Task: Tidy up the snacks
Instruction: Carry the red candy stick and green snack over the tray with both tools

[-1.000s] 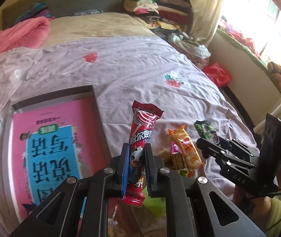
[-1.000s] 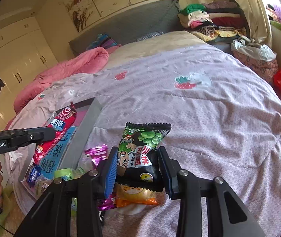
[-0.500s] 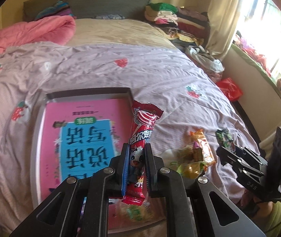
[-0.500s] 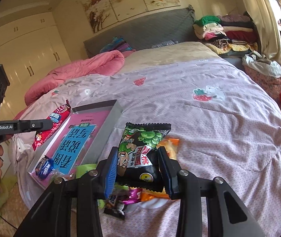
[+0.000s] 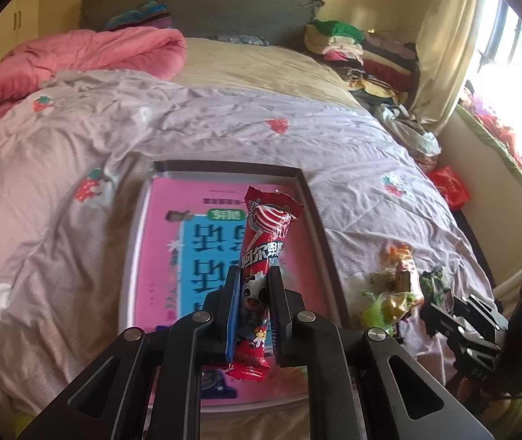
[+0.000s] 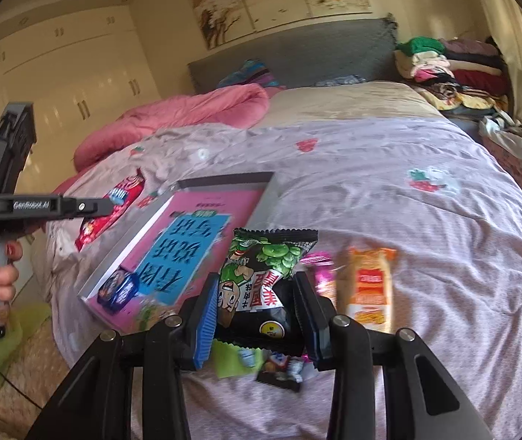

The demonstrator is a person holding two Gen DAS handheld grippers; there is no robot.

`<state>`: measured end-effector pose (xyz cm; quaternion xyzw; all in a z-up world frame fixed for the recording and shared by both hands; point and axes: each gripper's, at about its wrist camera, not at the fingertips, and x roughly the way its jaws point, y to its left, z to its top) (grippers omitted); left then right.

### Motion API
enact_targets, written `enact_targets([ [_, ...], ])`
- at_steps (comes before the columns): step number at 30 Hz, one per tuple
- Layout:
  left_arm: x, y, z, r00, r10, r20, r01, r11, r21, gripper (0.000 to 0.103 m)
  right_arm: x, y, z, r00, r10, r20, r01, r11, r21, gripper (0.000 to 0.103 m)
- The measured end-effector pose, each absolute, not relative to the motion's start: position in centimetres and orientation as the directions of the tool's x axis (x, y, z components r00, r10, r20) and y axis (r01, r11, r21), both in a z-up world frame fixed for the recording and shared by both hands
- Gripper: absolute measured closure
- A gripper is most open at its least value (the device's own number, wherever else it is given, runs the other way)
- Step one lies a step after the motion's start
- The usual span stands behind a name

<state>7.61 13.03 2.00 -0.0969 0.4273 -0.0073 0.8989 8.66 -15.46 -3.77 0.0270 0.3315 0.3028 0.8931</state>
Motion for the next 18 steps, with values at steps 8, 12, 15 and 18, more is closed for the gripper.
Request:
enact_targets([
  [8, 5.8, 15.4, 1.6, 0.630, -0.073, -0.773, -0.112, 0.976, -0.184, 0.089, 6.6, -12.3, -3.8, 0.546, 0.596, -0.589, -0.594, 0.771, 0.229, 0.063],
  [12, 5.2, 16.2, 1.6, 0.635, -0.071, -0.769, -0.125, 0.973, -0.193, 0.089, 6.2, -11.3, -3.9, 0.526, 0.607, -0.595, -0.610, 0.758, 0.233, 0.063],
  [15, 5.0, 16.3, 1.6, 0.638, -0.075, -0.767, -0.126, 0.972, -0.200, 0.089, 5.9, -10.6, -3.8, 0.518, 0.612, -0.598, -0.620, 0.750, 0.230, 0.063],
  [18, 4.9, 16.1, 1.5, 0.637, -0.081, -0.766, -0.122, 0.971, -0.204, 0.089, 5.7, -9.8, -3.7, 0.510, 0.615, -0.602, -0.626, 0.745, 0.230, 0.063],
])
